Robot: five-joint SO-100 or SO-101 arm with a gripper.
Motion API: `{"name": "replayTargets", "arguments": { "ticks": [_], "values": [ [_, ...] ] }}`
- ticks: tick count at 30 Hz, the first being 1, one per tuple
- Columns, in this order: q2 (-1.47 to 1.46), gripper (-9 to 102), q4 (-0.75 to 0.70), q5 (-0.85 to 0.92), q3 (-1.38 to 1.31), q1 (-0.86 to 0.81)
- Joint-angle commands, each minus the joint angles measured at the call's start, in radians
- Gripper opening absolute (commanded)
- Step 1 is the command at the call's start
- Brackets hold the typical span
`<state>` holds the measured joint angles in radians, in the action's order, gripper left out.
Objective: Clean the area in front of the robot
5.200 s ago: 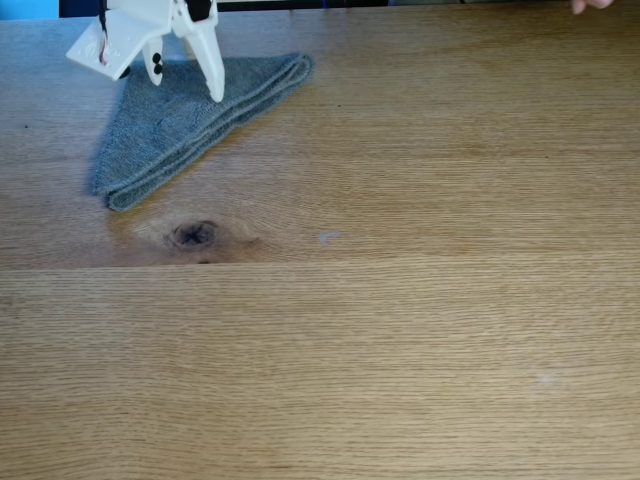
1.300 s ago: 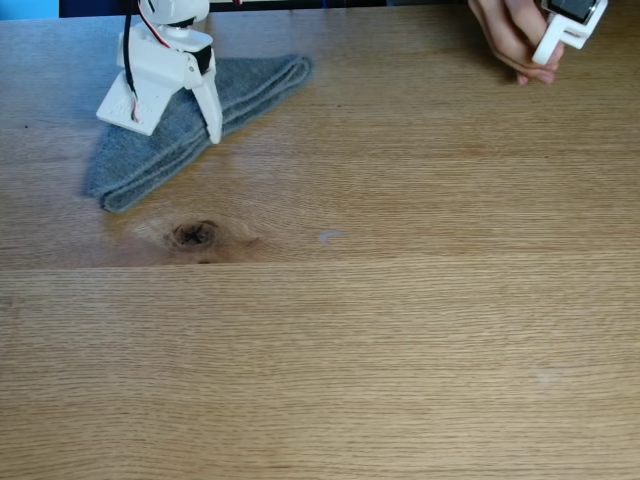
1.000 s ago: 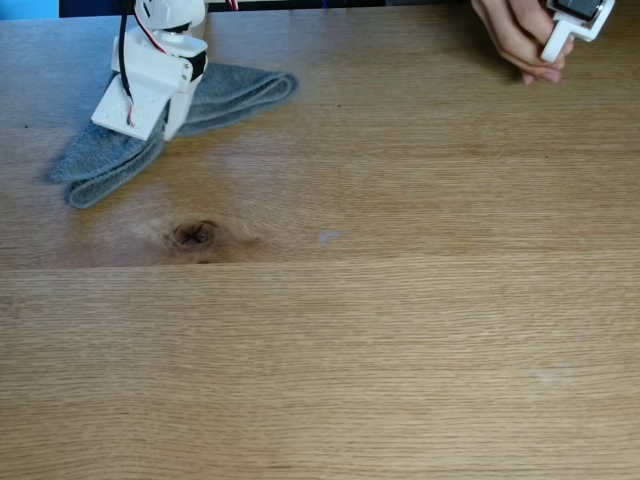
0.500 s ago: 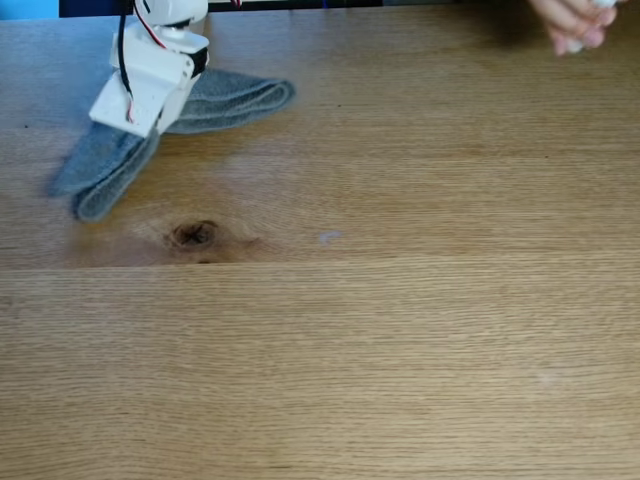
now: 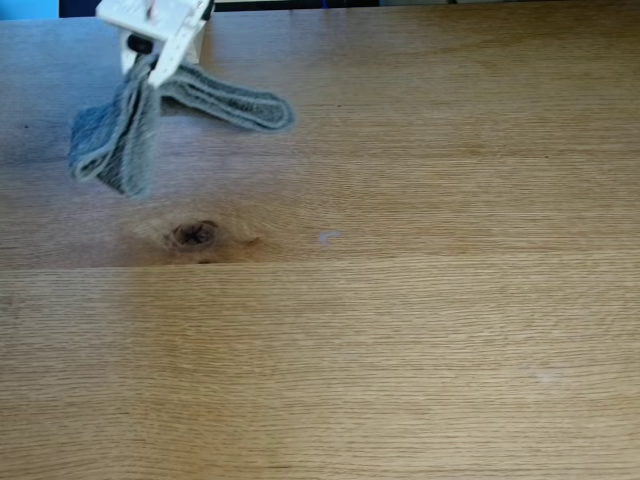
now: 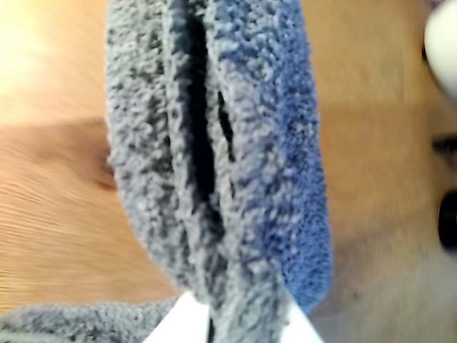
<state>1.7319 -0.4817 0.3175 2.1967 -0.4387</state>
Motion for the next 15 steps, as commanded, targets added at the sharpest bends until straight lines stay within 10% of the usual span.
{"name": "replayTargets", "arguments": {
  "ticks": [1,15],
  "values": [
    [0.144,0,-0.008,-0.021,-0.029,0.127],
    [-0.149,0,0.094,-0.206,-0.029,0.466]
  ]
}}
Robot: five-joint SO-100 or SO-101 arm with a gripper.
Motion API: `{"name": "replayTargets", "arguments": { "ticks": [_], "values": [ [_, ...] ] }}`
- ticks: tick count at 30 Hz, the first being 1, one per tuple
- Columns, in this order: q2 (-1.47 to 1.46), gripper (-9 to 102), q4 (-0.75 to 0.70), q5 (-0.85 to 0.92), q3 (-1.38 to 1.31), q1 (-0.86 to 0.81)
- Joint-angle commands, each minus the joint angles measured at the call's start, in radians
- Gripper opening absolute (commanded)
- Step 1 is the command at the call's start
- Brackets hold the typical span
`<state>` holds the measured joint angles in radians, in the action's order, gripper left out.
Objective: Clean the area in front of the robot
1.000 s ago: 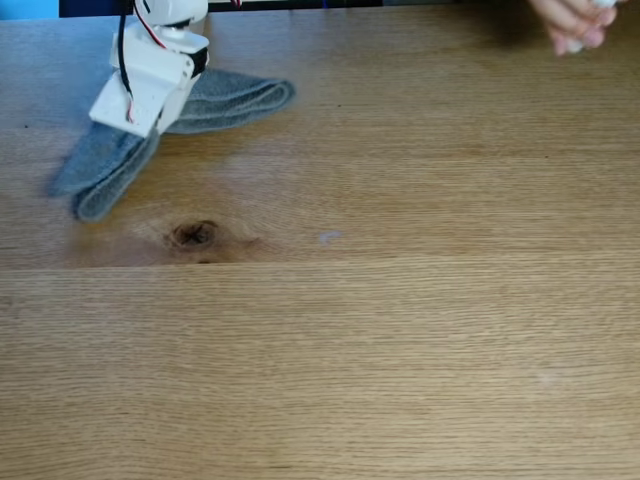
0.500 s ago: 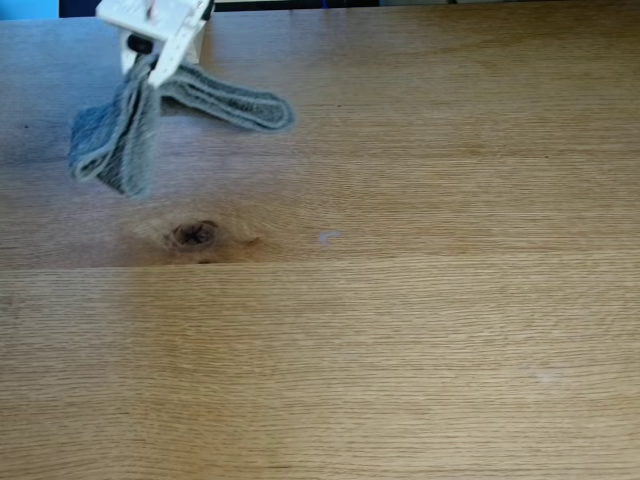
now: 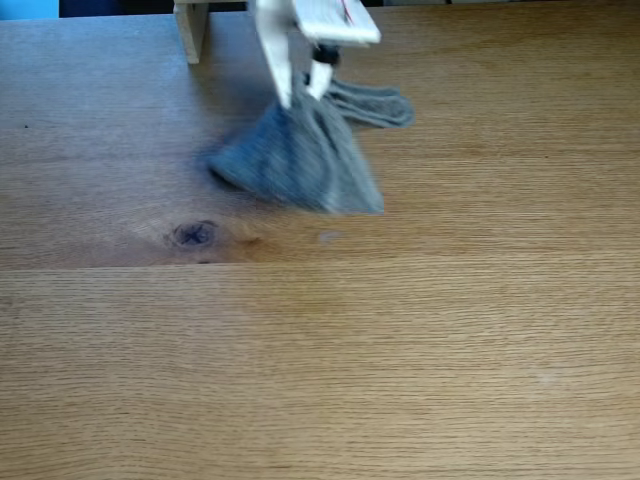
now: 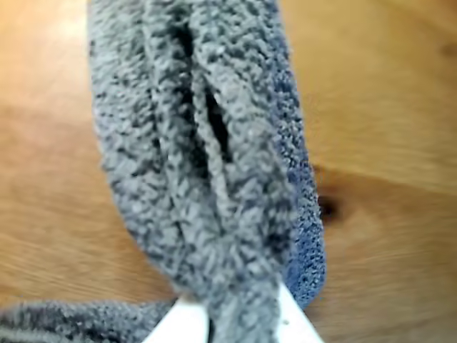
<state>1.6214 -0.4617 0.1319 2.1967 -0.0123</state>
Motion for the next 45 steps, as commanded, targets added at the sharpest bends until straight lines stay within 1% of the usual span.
{"name": "replayTargets", "arguments": {
  "ticks": [1,4,6,14,17,21,25,30,32,35,39,42,45],
  "values": [
    [-0.077,0,0.114,-0.015,-0.029,0.048],
    [-0.198,0,0.230,0.009,-0.041,0.067],
    [-0.282,0,0.247,0.008,-0.092,0.084],
    [-0.572,0,0.077,-0.061,-0.472,0.138],
    [-0.670,0,0.075,-0.057,-0.571,0.153],
    [-0.816,0,0.152,0.003,-0.664,0.160],
    [-0.946,0,0.235,0.084,-0.753,0.121],
    [-1.069,0,0.265,0.147,-0.911,0.002],
    [-1.097,0,0.207,0.150,-0.977,-0.054],
    [-1.103,0,0.081,0.133,-1.045,-0.147],
    [-1.042,0,-0.189,0.066,-1.062,-0.241],
    [-0.948,0,-0.376,0.014,-1.025,-0.255],
    [-0.833,0,-0.492,-0.017,-0.950,-0.221]
  ]
}}
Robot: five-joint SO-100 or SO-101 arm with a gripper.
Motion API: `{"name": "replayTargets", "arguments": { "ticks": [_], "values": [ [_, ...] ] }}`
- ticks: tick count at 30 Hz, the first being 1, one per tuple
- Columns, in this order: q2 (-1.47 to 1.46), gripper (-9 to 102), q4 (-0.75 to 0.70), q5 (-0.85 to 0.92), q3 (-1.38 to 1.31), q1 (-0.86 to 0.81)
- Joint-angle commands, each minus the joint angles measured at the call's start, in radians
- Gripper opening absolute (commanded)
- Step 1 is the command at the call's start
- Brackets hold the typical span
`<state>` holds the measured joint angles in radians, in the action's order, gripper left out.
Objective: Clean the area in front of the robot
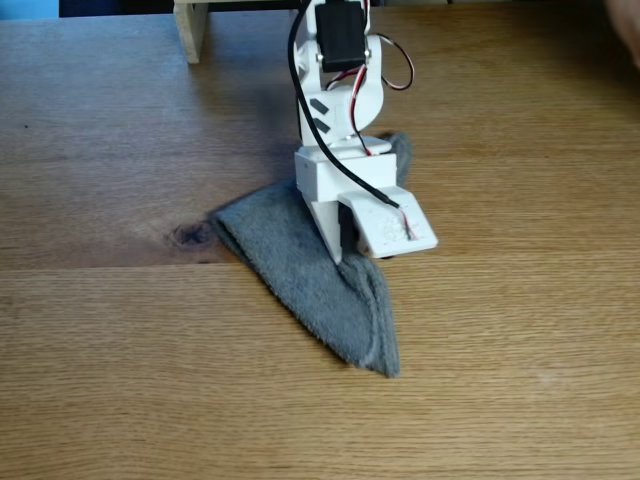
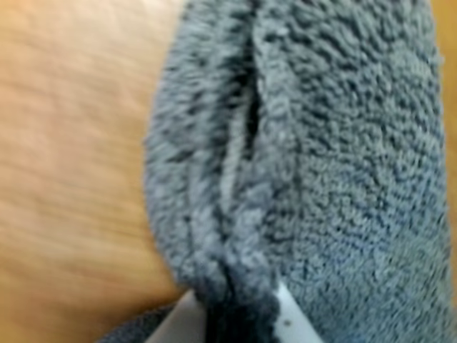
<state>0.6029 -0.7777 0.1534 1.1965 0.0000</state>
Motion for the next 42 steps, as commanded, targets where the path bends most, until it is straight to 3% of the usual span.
{"name": "replayTargets", "arguments": {
  "ticks": [1,7,13,18,22,32,36,42],
  "values": [
    [0.225,0,-0.204,-0.046,0.084,-0.216],
    [0.426,0,-0.210,-0.091,0.325,-0.084],
    [0.466,0,0.110,-0.077,0.506,0.040],
    [0.356,0,0.302,-0.054,0.445,0.094],
    [0.249,0,0.368,-0.037,0.270,0.100],
    [-0.035,0,0.236,0.083,-0.252,-0.067],
    [-0.057,0,0.092,0.075,-0.318,-0.167],
    [0.054,0,-0.247,-0.005,-0.239,-0.238]
  ]
}}
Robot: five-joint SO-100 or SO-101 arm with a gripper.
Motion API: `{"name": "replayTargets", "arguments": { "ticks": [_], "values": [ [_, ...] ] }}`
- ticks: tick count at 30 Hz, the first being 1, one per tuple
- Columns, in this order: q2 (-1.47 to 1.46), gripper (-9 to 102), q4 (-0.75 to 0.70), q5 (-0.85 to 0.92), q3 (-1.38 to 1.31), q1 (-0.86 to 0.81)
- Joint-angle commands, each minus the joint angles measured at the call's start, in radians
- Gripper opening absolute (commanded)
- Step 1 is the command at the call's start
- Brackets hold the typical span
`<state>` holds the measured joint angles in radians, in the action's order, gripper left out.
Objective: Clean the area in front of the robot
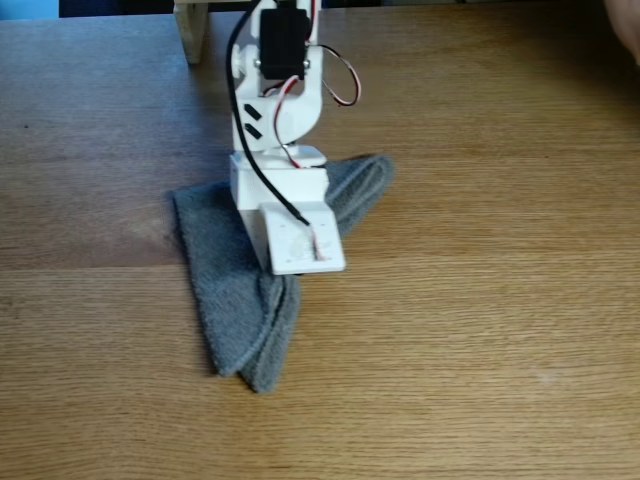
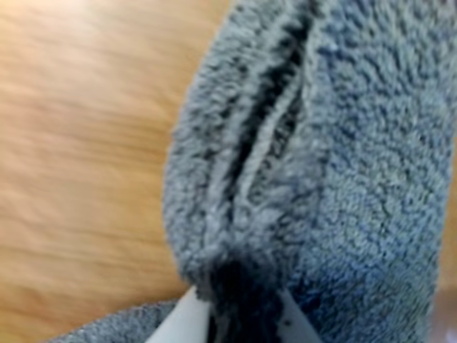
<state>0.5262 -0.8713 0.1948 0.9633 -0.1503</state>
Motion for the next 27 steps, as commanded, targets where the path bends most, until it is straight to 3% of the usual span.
{"name": "replayTargets", "arguments": {
  "ticks": [1,6,14,23,27],
  "values": [
    [0.163,0,-0.189,-0.058,0.023,-0.081],
    [0.357,0,-0.173,-0.101,0.236,0.017],
    [0.591,0,0.094,-0.109,0.572,0.212],
    [0.788,0,0.172,-0.037,0.617,0.064],
    [0.850,0,0.137,0.044,0.617,-0.043]
  ]
}}
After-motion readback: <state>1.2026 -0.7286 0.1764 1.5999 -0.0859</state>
